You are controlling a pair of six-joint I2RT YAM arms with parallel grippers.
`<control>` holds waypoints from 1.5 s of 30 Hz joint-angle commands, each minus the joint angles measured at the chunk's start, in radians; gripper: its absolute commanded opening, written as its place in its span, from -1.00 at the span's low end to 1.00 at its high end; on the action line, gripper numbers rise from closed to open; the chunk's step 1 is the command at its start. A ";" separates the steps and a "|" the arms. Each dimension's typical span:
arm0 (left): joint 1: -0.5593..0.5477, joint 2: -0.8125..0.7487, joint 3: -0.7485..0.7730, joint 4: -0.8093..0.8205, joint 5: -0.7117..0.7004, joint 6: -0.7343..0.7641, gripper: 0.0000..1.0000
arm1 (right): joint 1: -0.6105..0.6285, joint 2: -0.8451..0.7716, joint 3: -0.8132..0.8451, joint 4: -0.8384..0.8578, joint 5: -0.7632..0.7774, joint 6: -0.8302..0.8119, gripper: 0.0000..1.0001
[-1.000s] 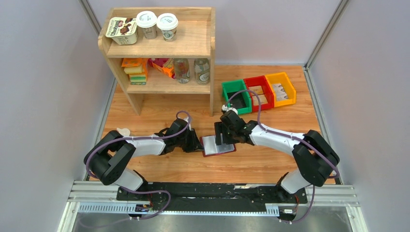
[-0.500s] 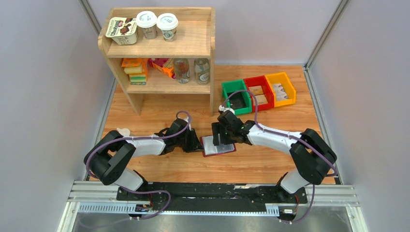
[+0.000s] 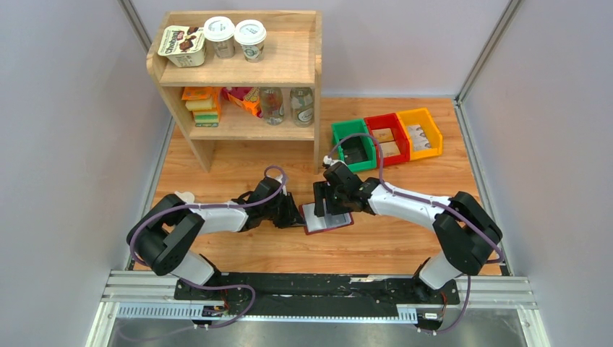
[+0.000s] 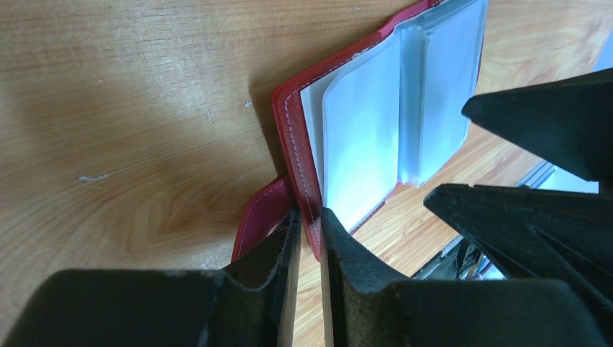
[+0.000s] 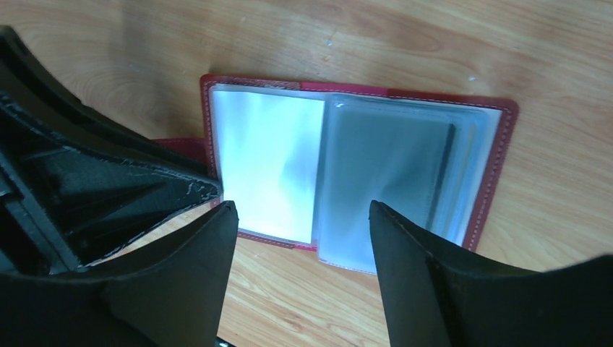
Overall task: Take the credit cards out of the card holder
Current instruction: Remove the credit card from the card holder.
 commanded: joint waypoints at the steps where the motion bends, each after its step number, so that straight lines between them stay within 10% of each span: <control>1: -0.005 0.018 0.017 0.000 -0.003 0.001 -0.53 | 0.007 -0.008 0.033 0.059 -0.104 -0.005 0.36; 22: -0.005 0.051 0.048 -0.003 0.007 0.012 -0.53 | 0.004 0.034 0.066 -0.034 0.167 -0.051 0.66; 45: -0.005 0.045 0.039 0.008 0.017 0.017 -0.54 | -0.019 0.079 -0.013 0.125 -0.141 0.074 0.31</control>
